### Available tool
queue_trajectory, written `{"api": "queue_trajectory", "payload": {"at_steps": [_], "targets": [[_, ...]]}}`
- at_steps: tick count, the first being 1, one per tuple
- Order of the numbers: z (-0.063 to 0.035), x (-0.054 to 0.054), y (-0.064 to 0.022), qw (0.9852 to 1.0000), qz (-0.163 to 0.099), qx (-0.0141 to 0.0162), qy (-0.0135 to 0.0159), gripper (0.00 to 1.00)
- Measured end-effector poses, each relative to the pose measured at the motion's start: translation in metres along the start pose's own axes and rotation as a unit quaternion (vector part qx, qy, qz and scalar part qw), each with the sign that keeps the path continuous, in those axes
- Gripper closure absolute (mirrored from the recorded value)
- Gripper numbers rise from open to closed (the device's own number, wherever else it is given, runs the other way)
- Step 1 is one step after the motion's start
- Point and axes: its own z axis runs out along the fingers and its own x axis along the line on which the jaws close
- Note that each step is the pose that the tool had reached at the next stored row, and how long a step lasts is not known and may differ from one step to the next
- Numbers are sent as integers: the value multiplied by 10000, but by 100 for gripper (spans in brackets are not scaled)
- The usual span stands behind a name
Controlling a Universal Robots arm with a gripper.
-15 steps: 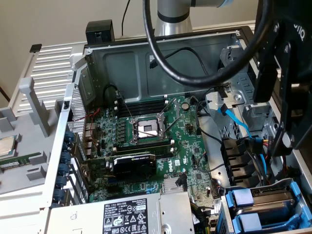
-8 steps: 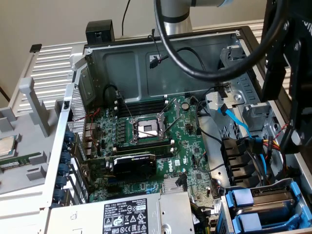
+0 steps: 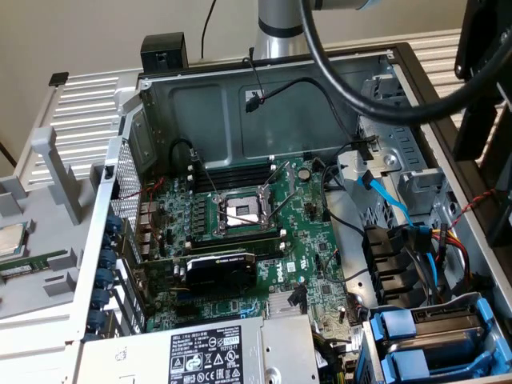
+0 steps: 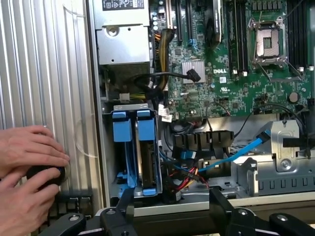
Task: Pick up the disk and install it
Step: 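Insert the first disk wire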
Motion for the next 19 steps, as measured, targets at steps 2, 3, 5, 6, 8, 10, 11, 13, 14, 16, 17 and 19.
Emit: {"api": "queue_trajectory", "payload": {"at_steps": [2,3,5,6,8,10,11,13,14,16,17,19], "targets": [[2,-2,-10,10000,58,4,1,29],[5,-3,-10,9999,125,8,-1,29],[9,-3,-10,9997,263,15,-5,29],[14,-3,-10,9995,330,18,-10,29],[27,-2,-13,9991,423,21,-23,29],[39,-3,-24,9989,477,22,-34,29],[45,-3,-27,9987,509,23,-41,29],[60,-2,-31,9982,594,24,-57,29],[67,-2,-32,9979,640,26,-64,29],[81,-2,-34,9972,737,28,-75,29],[89,-2,-35,9969,788,30,-81,29],[105,-1,-37,9960,889,33,-92,29]]}}
